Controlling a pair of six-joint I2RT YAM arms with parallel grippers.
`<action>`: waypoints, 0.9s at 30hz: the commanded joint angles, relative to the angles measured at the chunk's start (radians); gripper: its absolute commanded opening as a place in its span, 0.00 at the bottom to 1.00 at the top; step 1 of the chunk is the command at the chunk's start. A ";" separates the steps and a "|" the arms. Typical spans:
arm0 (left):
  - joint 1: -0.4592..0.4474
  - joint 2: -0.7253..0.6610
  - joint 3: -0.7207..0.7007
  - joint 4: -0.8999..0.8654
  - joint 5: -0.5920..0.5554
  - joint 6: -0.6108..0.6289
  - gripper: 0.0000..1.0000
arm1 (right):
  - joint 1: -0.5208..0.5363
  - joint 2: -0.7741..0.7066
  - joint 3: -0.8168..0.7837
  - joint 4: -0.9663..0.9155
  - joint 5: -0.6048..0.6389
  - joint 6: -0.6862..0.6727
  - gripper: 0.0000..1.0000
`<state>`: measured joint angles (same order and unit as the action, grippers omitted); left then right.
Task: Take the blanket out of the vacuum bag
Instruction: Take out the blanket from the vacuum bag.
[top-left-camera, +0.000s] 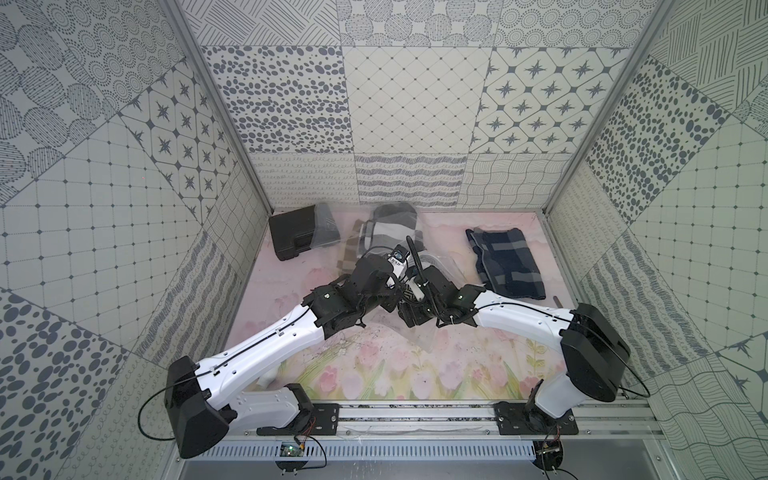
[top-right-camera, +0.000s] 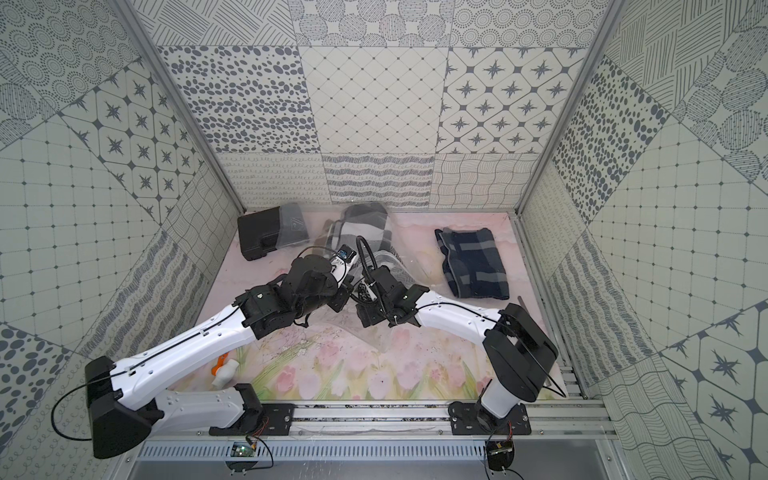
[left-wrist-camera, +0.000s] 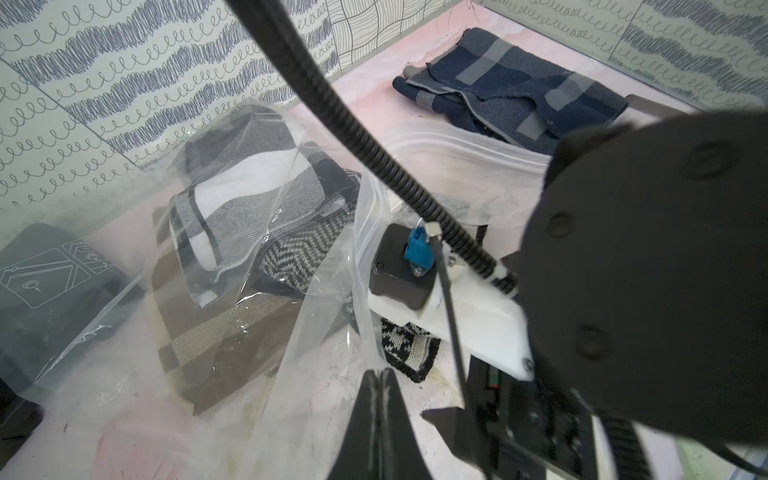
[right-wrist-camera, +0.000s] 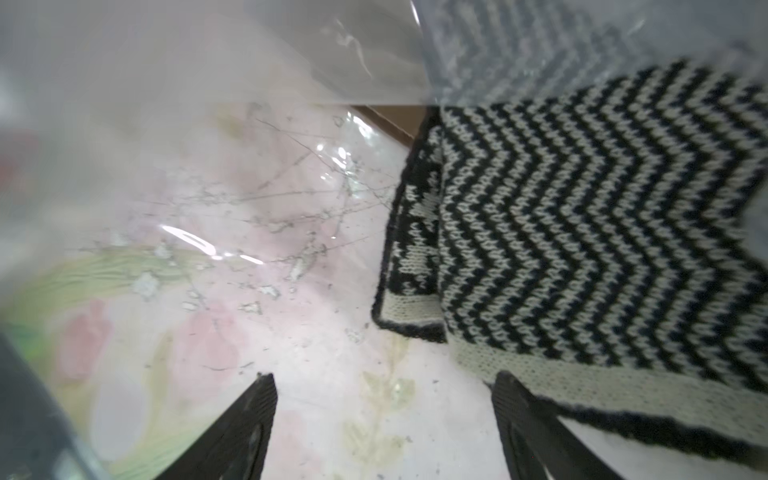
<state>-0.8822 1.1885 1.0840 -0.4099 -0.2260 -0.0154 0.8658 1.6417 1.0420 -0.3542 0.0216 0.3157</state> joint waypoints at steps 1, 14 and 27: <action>0.004 -0.025 0.000 0.018 -0.009 -0.010 0.00 | -0.003 0.047 0.017 0.081 0.082 -0.072 0.85; 0.004 0.004 0.030 -0.009 -0.021 0.003 0.00 | -0.003 0.223 0.058 0.206 0.094 -0.143 0.95; 0.005 -0.011 0.032 -0.015 -0.014 0.004 0.00 | -0.007 0.279 0.063 0.205 0.254 -0.139 0.00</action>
<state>-0.8818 1.1904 1.1038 -0.4526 -0.2504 -0.0154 0.8639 1.9087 1.1137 -0.1379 0.2668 0.1722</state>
